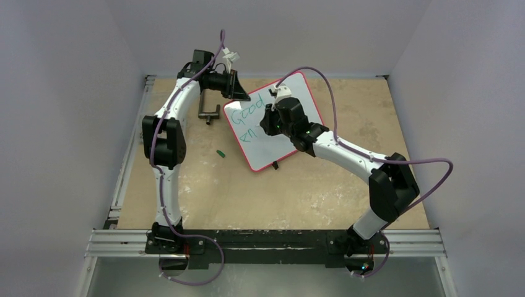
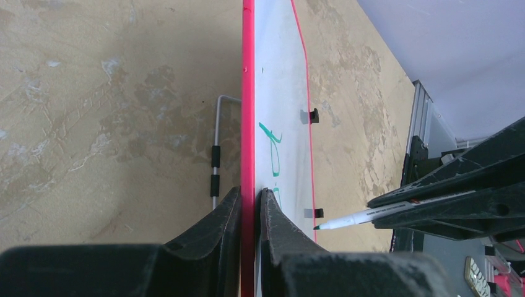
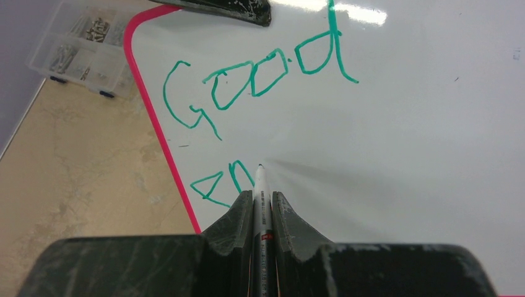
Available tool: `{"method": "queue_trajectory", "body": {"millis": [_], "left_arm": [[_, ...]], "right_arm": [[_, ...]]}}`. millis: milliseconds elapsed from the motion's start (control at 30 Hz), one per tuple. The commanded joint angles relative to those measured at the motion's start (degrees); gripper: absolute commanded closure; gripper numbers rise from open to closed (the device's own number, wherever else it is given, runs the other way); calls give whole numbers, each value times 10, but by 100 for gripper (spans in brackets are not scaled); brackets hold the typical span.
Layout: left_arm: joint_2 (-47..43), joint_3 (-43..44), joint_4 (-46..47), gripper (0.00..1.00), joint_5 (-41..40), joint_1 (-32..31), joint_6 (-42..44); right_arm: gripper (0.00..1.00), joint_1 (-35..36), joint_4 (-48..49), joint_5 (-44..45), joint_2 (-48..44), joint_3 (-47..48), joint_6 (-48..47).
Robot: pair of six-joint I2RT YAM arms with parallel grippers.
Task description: Write a sentence on the whiteboard
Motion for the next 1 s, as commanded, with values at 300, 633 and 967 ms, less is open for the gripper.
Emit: {"method": "queue_trajectory", "body": {"millis": [300, 633, 967], "left_arm": [[-35, -4, 10, 100, 1, -7, 35], [-37, -5, 10, 100, 1, -7, 37], [-38, -7, 9, 100, 2, -8, 37]], "right_arm": [[100, -4, 27, -15, 33, 13, 5], [100, -29, 18, -1, 16, -21, 7], [100, -40, 20, -15, 21, -3, 3]]}}
